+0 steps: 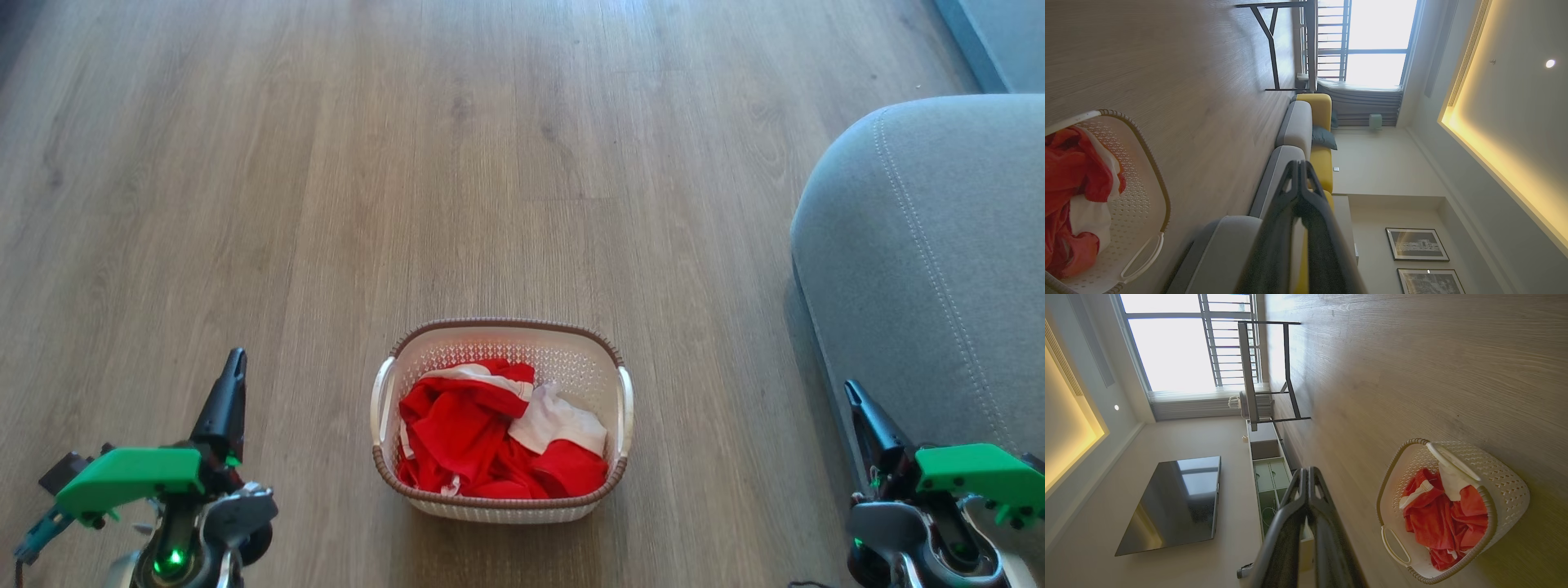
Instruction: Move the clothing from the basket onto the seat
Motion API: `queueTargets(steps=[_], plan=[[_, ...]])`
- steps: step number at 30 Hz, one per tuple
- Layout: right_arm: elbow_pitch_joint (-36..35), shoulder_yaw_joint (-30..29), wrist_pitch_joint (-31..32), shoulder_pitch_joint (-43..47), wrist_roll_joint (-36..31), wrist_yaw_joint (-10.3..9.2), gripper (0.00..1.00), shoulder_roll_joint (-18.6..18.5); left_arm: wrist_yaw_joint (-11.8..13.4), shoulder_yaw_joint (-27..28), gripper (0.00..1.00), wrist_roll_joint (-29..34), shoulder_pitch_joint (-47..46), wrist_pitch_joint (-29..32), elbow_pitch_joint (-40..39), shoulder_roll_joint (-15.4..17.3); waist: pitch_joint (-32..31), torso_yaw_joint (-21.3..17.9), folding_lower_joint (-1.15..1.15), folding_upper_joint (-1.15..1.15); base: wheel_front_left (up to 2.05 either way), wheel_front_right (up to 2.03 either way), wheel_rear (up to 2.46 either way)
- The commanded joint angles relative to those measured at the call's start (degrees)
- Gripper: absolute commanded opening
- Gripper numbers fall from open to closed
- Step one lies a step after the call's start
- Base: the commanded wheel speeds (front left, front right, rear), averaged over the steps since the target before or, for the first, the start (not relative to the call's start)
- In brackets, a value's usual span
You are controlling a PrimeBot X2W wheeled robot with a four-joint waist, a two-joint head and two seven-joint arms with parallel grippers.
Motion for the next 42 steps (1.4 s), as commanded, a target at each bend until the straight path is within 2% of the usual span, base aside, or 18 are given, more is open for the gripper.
queueTargets(steps=[1, 42], plan=[[-2.11, 1.0, 0.42, -2.87, 0.35, 0.39, 0.0, -0.81, -0.39, 2.03, 0.0, -0.26, -1.58, 0.4, -2.05, 0.33, 0.0, 0.0, 0.0, 0.0, 0.0, 0.0, 0.0], [-2.11, 1.0, 0.42, -2.87, 0.35, 0.39, 0.0, -0.81, -0.39, 2.03, 0.0, -0.26, -1.58, 0.4, -2.05, 0.33, 0.0, 0.0, 0.0, 0.0, 0.0, 0.0, 0.0]])
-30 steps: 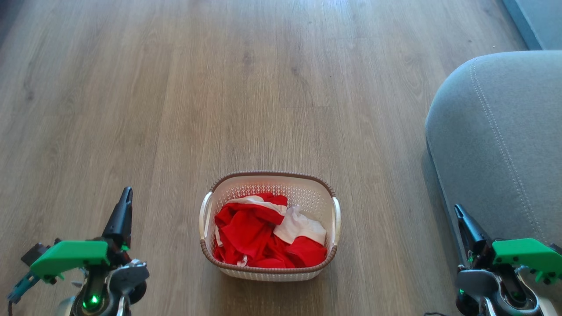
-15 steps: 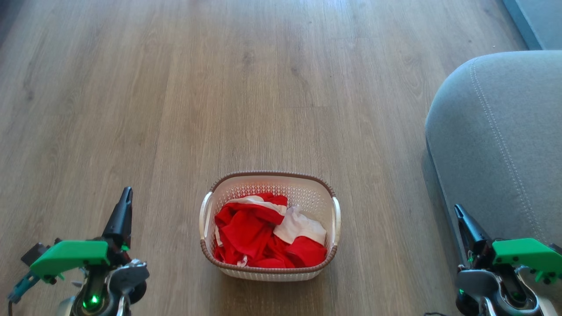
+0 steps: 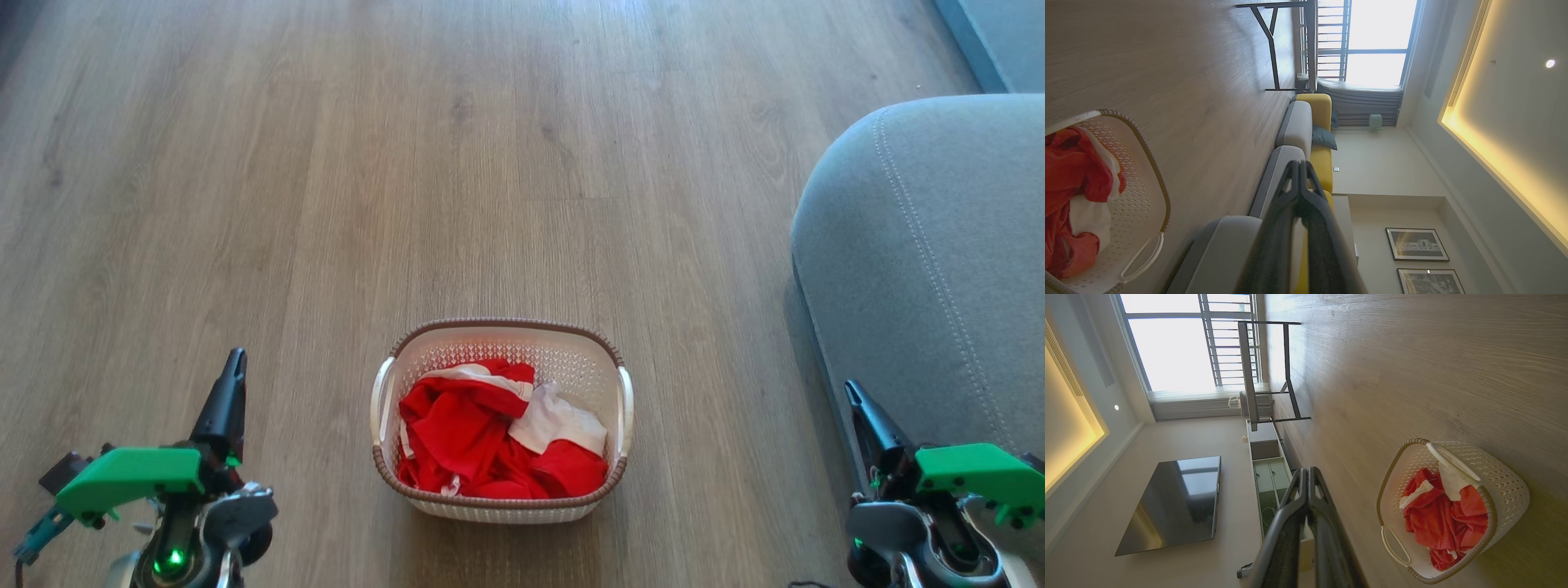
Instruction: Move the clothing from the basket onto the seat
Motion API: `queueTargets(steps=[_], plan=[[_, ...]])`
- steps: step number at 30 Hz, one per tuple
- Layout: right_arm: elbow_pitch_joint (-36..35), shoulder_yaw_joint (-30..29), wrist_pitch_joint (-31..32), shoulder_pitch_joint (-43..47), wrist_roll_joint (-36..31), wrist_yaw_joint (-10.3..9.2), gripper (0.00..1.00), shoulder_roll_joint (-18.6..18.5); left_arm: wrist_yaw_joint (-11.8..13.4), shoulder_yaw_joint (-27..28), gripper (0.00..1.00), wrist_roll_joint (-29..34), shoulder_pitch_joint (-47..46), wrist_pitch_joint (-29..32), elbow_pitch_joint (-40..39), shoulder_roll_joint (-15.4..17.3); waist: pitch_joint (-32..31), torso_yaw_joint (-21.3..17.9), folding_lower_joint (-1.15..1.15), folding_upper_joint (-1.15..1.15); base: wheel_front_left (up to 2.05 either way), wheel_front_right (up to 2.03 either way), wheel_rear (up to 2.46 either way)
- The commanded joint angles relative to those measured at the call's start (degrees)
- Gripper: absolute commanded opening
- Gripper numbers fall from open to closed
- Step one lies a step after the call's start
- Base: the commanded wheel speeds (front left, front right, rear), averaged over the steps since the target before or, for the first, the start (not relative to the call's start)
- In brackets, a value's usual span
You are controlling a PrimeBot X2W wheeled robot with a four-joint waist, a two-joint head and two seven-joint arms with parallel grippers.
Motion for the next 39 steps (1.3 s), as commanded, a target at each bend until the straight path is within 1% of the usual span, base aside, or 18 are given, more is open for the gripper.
queueTargets(steps=[1, 3, 4, 6, 16, 24, 32, 39], plan=[[-2.11, 1.0, 0.42, -2.87, 0.35, 0.39, 0.0, -0.81, -0.39, 2.03, 0.0, -0.26, -1.58, 0.4, -2.05, 0.33, 0.0, 0.0, 0.0, 0.0, 0.0, 0.0, 0.0], [-2.11, 1.0, 0.42, -2.87, 0.35, 0.39, 0.0, -0.81, -0.39, 2.03, 0.0, -0.26, -1.58, 0.4, -2.05, 0.33, 0.0, 0.0, 0.0, 0.0, 0.0, 0.0, 0.0], [0.18, 0.02, -0.01, 0.03, -0.01, 0.0, 1.0, 0.03, 0.05, -0.06, 1.0, 0.0, 0.02, -0.04, 0.24, -0.01, 0.0, 0.0, 0.0, 0.0, 0.0, 0.0, 0.0], [1.77, 0.17, -0.02, 0.62, -0.01, -0.02, 1.0, 0.16, 0.05, -0.16, 1.0, 0.0, 0.46, -0.06, 1.94, -0.07, 0.0, 0.0, 0.0, 0.0, 0.0, 0.0, 0.0], [0.44, 0.92, -1.16, 1.0, -0.67, 0.01, 1.0, -0.08, 0.02, -1.55, 1.0, 0.29, 0.56, -1.55, 1.56, -0.03, 0.02, 0.03, 0.0, 0.0, 0.0, 0.0, 0.0], [-0.37, 2.52, -2.89, 1.07, -3.25, 0.04, 1.0, -1.22, -0.01, -2.91, 1.0, 1.49, 0.4, -2.92, 1.57, 0.31, 0.01, 0.01, 0.0, 0.0, 0.0, 0.0, 0.0], [-0.77, 3.59, -4.4, 0.66, -10.3, 0.06, 1.0, -2.18, -0.04, -4.72, 1.0, 5.65, -0.33, -4.42, 2.41, 0.95, 0.06, -0.03, 0.0, 0.0, 0.0, 0.0, 0.0], [-1.17, 4.59, -5.58, 0.4, -18.03, 0.09, 1.0, -2.76, -0.06, -5.27, 1.0, 11.27, -1.23, -5.61, 2.84, 1.17, 0.12, -0.12, 0.0, 0.0, 0.0, 0.0, 0.0]])
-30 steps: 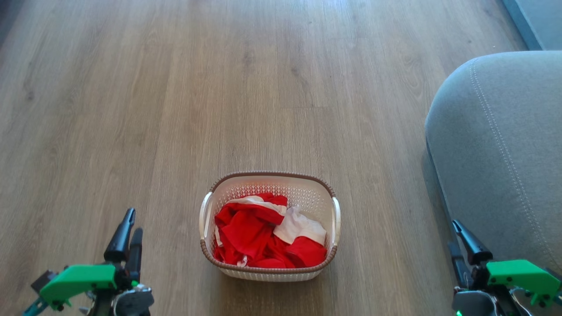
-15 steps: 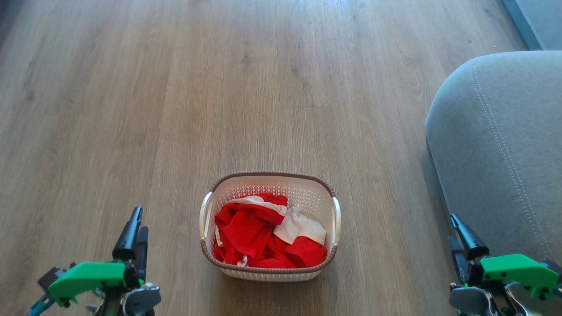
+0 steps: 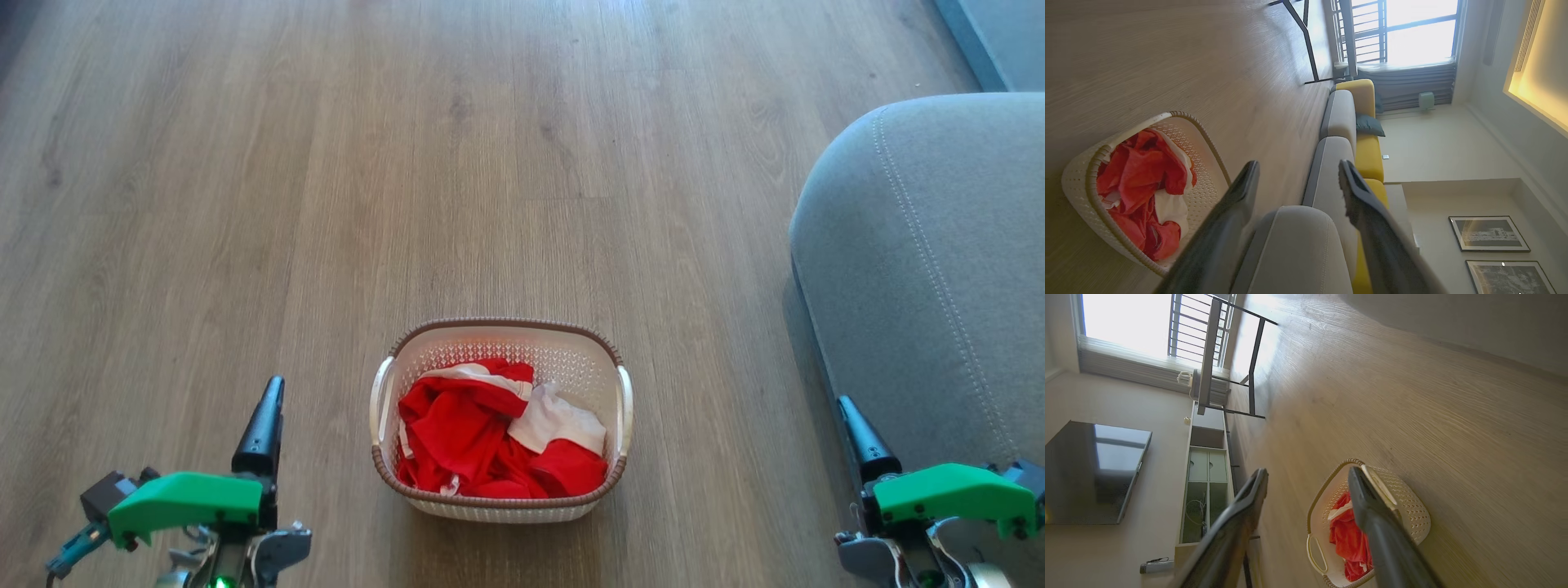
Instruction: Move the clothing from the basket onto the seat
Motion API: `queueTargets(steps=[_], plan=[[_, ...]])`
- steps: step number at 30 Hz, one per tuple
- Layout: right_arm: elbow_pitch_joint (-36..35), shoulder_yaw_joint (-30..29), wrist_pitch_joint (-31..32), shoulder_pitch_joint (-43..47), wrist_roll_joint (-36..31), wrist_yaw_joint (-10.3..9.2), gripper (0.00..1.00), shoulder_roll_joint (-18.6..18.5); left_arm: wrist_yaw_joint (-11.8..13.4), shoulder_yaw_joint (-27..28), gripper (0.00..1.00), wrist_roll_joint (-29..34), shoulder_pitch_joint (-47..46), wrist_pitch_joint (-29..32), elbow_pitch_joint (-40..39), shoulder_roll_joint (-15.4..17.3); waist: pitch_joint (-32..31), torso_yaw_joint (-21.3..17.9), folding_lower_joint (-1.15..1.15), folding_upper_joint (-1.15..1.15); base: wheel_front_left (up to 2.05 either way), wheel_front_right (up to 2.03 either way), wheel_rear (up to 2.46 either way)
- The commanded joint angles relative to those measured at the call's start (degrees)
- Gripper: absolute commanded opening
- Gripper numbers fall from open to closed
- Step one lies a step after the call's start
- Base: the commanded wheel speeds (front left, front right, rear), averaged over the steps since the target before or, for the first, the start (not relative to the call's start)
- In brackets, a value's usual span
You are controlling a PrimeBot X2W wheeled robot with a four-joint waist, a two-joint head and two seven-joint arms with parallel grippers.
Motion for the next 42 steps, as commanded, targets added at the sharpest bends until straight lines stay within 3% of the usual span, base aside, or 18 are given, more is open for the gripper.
queueTargets(steps=[1, 17, 42], plan=[[-2.4, 0.69, -0.72, -2.24, -2.3, 0.11, 1.0, -1.33, -0.12, 0.27, 1.0, 1.85, -3.23, -0.71, -1.65, 1.08, 0.0, -0.03, 0.0, 0.0, 0.0, 0.0, 0.0], [-2.52, 4.62, -3.42, -3.22, -16.71, 0.16, 1.0, -3.44, -0.18, -0.85, 1.0, 16.81, -3.96, -3.4, -2.69, 1.31, 0.06, -0.34, 0.0, 0.0, 0.0, 0.0, 0.0], [-2.42, 9.59, -7.45, -4.41, -32.62, 0.24, 1.0, -6.51, -0.26, -3.84, 1.0, 36.83, -3.37, -7.44, -4.97, 3.76, 0.01, -0.23, 0.0, 0.0, 0.0, 0.0, 0.0]])
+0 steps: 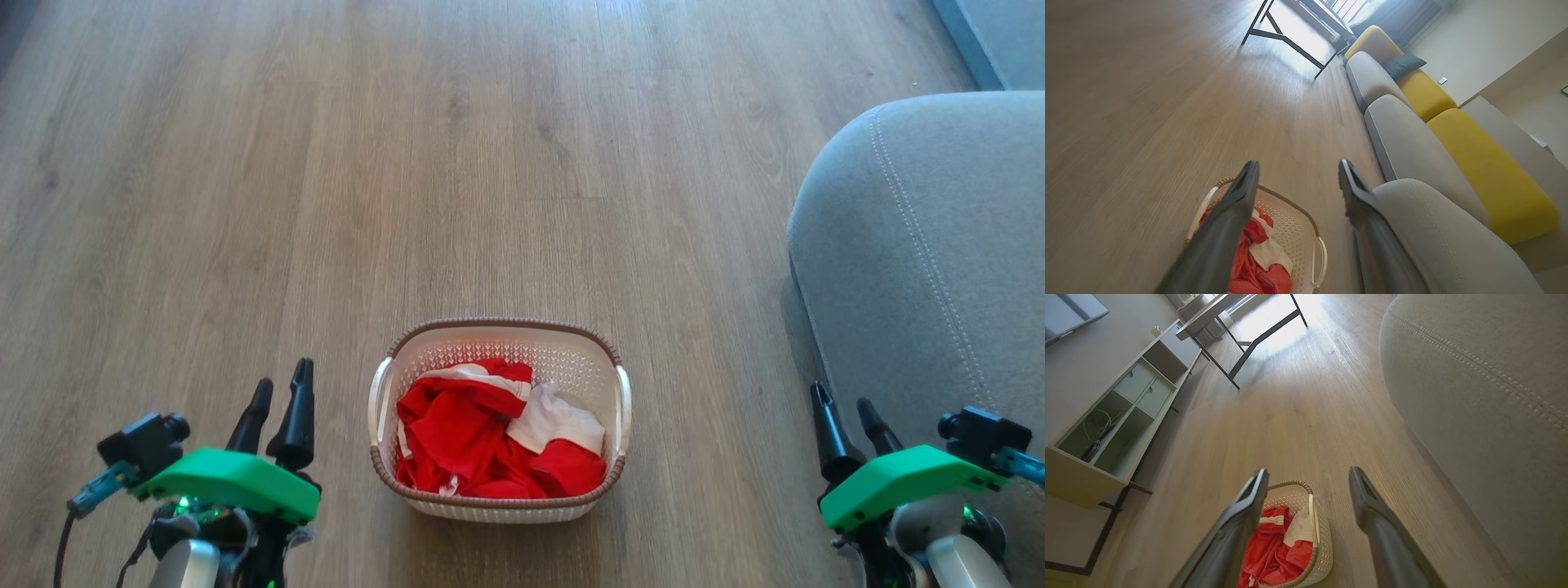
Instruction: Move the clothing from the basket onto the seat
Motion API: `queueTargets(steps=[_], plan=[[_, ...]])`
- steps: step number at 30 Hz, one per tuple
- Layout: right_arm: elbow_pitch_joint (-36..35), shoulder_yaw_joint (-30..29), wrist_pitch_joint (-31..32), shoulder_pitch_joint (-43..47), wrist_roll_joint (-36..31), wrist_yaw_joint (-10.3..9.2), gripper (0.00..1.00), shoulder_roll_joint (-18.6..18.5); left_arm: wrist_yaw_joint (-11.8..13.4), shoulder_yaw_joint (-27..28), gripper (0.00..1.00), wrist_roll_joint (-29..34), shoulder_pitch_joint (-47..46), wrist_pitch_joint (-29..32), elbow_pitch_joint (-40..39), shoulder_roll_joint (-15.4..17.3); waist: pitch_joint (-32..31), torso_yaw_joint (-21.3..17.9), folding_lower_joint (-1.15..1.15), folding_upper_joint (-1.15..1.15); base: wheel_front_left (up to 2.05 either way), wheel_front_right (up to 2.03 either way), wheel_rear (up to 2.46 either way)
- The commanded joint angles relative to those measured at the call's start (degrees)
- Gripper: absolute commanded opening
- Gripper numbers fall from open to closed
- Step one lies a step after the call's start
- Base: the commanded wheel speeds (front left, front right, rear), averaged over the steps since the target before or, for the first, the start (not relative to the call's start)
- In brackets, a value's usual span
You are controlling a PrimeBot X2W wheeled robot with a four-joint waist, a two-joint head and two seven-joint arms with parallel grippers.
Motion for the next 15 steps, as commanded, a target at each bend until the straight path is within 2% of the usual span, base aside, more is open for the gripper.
queueTargets(steps=[1, 15], plan=[[-2.07, 1.08, -0.93, -2.98, -2.1, 0.24, 1.0, -1.55, -0.23, 0.6, 1.0, 2.37, -2.55, -0.9, -2.18, 1.36, 0.02, 0.04, 0.0, 0.0, 0.0, 0.0, 0.0], [-2.02, 4.52, -3.28, -2.93, -10.42, 0.29, 1.0, -3.37, -0.28, 0.46, 1.0, 12.71, -2.01, -3.25, -2.74, 1.99, 0.05, -0.05, 0.0, 0.0, 0.0, 0.0, 0.0]])
